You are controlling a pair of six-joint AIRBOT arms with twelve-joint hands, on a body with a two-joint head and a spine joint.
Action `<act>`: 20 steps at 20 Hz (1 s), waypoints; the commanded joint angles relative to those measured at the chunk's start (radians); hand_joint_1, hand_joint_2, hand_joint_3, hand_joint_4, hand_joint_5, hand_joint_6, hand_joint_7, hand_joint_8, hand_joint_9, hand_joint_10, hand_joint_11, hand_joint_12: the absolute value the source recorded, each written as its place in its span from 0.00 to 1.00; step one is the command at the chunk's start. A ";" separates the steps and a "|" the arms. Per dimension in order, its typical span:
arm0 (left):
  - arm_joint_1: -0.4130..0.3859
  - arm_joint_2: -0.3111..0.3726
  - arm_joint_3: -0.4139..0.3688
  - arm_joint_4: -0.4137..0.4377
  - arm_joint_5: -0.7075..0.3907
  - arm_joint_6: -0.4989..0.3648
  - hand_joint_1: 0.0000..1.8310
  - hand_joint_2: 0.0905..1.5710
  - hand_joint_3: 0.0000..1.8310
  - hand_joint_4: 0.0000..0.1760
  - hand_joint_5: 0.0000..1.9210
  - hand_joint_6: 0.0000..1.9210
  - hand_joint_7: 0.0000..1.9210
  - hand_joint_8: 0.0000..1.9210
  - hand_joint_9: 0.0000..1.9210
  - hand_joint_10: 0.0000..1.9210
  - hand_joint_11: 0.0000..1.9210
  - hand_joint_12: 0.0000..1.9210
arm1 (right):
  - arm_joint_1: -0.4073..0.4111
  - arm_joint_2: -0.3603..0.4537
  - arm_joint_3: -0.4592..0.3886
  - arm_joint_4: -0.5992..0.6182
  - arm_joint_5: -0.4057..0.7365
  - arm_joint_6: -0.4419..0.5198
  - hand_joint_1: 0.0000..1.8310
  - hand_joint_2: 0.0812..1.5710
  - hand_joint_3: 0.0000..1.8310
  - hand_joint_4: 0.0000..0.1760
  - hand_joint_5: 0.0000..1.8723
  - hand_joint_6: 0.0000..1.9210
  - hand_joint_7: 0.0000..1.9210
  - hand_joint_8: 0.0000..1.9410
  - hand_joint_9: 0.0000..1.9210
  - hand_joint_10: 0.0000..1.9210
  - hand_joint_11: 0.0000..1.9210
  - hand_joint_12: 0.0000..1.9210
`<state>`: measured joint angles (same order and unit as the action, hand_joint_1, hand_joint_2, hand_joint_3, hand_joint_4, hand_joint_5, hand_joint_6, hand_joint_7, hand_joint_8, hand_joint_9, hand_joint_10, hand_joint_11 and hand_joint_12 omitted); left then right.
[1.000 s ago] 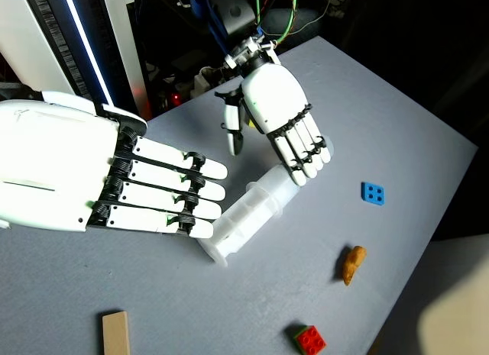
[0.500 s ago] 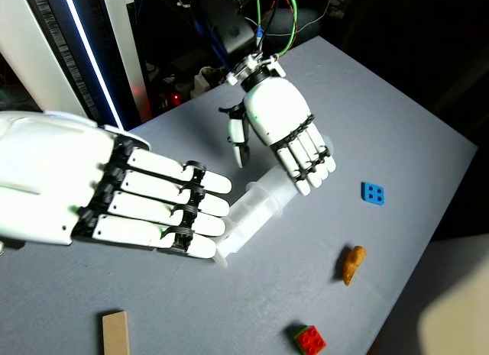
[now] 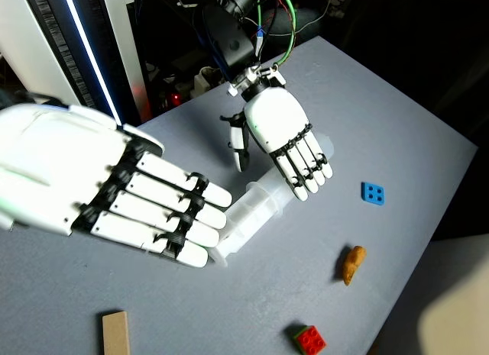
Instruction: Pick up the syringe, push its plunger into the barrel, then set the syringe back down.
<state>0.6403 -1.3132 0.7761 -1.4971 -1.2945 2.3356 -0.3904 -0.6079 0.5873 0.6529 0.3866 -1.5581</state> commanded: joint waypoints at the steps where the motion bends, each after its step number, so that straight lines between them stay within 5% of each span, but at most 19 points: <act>1: -0.002 -0.002 0.008 0.098 -0.053 0.001 0.34 0.66 0.00 0.00 0.00 0.00 0.00 0.00 0.00 0.00 0.00 0.00 | 0.009 0.004 -0.004 0.017 0.108 -0.007 0.16 0.71 0.00 0.00 0.04 0.00 0.04 0.00 0.04 0.00 0.00 0.19; 20: 0.018 -0.083 0.126 0.125 0.024 -0.010 0.36 0.68 0.00 0.00 0.00 0.00 0.00 0.00 0.00 0.00 0.00 0.00 | 0.001 0.003 -0.024 0.036 0.111 0.052 0.17 0.71 0.00 0.00 0.05 0.00 0.05 0.00 0.05 0.00 0.00 0.22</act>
<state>0.6556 -1.3926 0.8989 -1.4483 -1.2255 2.3245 -0.4004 -0.6117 0.5686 0.7109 0.4053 -1.5177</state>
